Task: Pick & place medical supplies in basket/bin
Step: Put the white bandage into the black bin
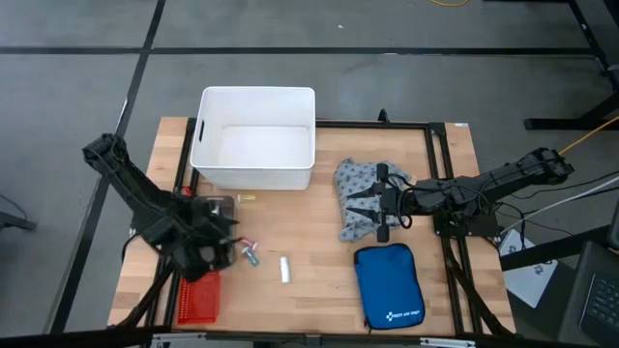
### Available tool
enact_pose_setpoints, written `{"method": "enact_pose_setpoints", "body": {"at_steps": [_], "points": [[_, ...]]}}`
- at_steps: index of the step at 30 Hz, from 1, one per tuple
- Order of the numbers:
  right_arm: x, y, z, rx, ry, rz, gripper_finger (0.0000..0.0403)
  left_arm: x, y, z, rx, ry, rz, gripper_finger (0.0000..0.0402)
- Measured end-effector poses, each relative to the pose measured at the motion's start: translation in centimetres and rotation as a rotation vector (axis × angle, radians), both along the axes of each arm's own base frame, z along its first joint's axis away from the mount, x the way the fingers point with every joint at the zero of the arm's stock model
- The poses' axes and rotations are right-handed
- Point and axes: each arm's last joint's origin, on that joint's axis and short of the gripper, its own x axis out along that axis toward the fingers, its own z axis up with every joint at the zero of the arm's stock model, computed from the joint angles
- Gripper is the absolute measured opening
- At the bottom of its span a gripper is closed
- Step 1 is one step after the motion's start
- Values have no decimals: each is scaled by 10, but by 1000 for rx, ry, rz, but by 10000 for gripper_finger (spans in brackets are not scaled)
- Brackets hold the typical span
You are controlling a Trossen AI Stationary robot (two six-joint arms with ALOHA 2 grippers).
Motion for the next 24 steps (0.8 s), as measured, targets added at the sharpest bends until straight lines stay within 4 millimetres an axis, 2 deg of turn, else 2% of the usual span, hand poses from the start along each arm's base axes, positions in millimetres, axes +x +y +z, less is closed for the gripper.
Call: {"method": "enact_pose_setpoints", "body": {"at_steps": [4,9,14,19,24], "points": [[0,0,0,0,0,-1,135,44,-3,-1,106,83,-189,205],[0,0,0,0,0,-1,135,100,-9,-17,242,266,-443,205],[0,0,0,1,0,-2,135,146,-20,-38,373,461,-689,205],[0,0,0,5,1,-2,135,179,-32,-55,385,618,-888,205],[0,0,-1,2,13,-2,135,199,-40,-75,407,737,-997,205]]}}
